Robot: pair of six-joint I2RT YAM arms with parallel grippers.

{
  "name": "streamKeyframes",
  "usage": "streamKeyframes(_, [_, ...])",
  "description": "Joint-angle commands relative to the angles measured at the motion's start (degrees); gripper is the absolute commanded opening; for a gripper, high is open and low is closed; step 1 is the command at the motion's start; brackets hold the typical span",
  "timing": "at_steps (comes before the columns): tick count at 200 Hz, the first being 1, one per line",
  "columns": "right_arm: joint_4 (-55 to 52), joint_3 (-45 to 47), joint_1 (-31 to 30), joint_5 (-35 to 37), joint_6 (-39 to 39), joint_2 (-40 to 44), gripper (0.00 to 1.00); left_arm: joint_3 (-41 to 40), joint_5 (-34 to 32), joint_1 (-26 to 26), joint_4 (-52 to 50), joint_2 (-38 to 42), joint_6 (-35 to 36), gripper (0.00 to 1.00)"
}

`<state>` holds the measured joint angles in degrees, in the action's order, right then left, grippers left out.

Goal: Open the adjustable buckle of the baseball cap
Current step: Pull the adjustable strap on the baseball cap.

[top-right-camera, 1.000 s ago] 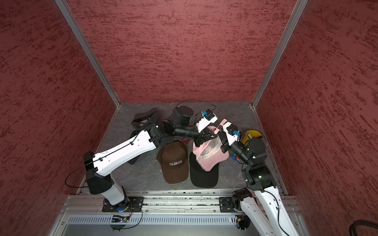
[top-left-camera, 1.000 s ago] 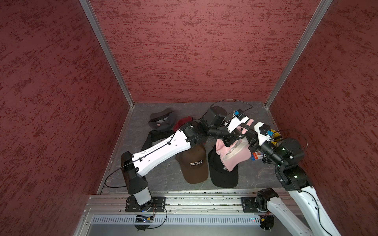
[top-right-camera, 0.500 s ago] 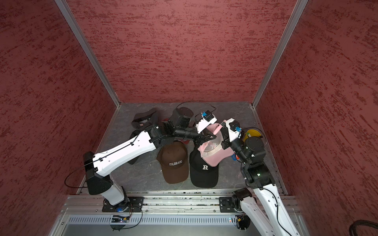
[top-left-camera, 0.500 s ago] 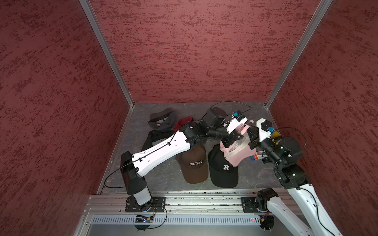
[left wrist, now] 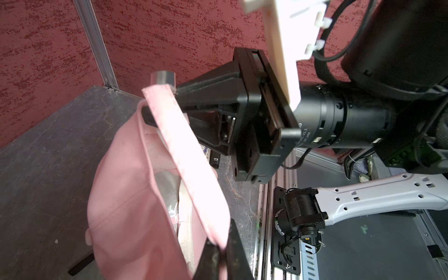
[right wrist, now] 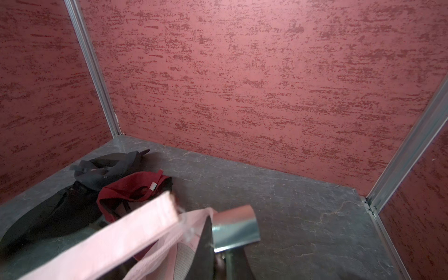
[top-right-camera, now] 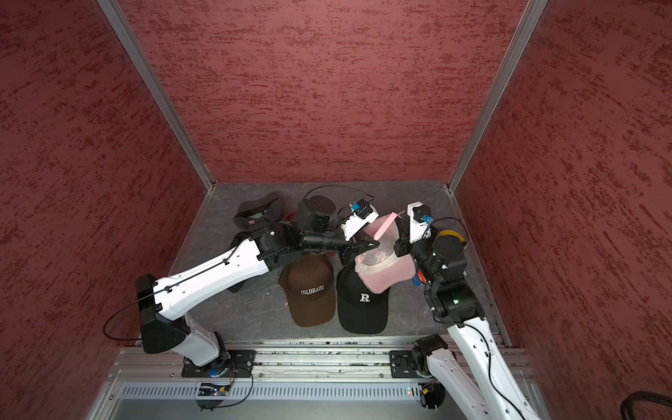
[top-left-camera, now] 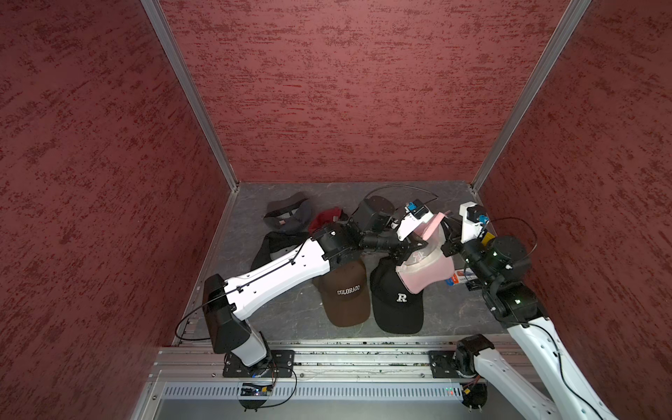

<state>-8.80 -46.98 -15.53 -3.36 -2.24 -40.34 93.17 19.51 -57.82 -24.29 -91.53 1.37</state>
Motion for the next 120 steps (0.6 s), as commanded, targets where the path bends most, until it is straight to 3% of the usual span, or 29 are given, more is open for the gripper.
streamKeyframes(1, [1.2, -4.3, 0.1, 4.0, 3.6, -0.7, 0.02, -1.0, -1.1, 0.1, 3.0, 1.4, 0.2, 0.00])
streamKeyframes(24, [0.2, -6.2, 0.1, 5.7, 6.9, -2.0, 0.02, -1.1, -6.6, 0.6, 7.9, 0.6, -1.0, 0.00])
streamKeyframes(48, [-0.9, -8.5, 0.1, 8.3, 10.4, -3.7, 0.01, 0.8, -14.4, 1.5, 13.1, -1.8, -3.8, 0.41])
streamKeyframes(61, [-1.4, -9.6, 0.1, 9.8, 12.3, -4.7, 0.01, 2.7, -17.3, 1.6, 14.1, -3.2, -4.8, 0.53])
streamKeyframes(120, [-2.6, -14.5, 0.1, 16.2, 18.7, -7.8, 0.00, 2.7, -37.3, -5.2, 18.6, -4.4, -1.6, 0.63])
